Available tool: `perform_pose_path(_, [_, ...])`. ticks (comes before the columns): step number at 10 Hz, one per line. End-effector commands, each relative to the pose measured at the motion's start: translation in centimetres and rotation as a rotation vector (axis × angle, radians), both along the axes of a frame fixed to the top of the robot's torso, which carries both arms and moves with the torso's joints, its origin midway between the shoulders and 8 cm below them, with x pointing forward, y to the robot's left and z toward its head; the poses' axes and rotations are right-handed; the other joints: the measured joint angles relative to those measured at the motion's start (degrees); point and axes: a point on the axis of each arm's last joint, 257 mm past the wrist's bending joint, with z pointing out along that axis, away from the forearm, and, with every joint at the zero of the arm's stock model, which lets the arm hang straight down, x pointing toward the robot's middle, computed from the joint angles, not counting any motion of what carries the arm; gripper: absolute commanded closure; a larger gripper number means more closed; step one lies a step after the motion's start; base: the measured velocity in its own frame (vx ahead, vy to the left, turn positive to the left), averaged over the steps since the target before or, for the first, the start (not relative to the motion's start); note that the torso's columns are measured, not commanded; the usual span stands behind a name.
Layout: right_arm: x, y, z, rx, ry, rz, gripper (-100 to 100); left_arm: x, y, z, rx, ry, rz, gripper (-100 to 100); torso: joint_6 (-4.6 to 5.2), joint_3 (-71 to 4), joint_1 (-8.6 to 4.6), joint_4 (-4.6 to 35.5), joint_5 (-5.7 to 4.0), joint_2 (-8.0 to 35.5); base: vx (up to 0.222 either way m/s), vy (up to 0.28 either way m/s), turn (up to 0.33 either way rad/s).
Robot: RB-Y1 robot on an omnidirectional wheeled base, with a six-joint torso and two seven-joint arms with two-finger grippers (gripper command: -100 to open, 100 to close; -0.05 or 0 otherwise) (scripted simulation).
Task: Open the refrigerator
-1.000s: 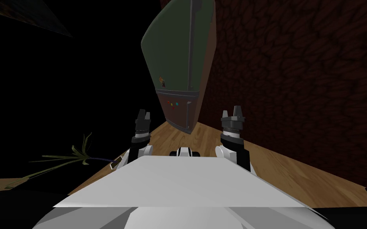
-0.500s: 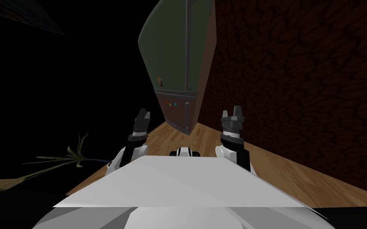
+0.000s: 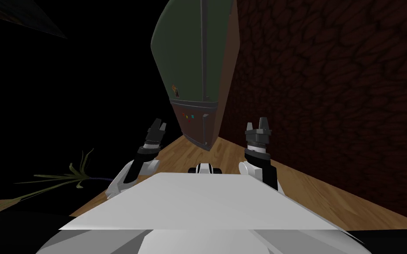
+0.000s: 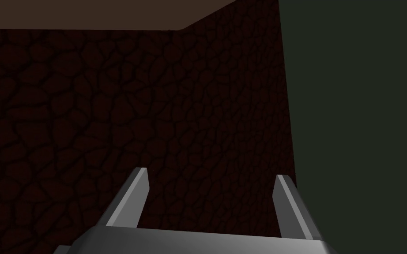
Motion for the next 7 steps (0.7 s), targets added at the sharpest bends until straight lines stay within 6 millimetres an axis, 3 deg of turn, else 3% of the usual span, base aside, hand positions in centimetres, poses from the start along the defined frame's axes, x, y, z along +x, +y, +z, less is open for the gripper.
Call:
perform_pose_path(1, [0.0, 0.0, 0.0, 0.0, 0.0, 0.0, 0, 0.5, 0.3, 0.2, 0.021, 0.032, -0.023, -100, 0.0, 0.1, 0.1, 0.0, 0.03, 0.1, 0.04, -0.087, 0.019])
perform_pose_path(7, [0.0, 0.0, 0.0, 0.0, 0.0, 0.0, 0, 1.8, 0.9, 1.0, 0.063, 0.107, -0.07, -100, 0.0, 0.1, 0.09, 0.0, 0.04, 0.1, 0.067, -0.09, 0.031])
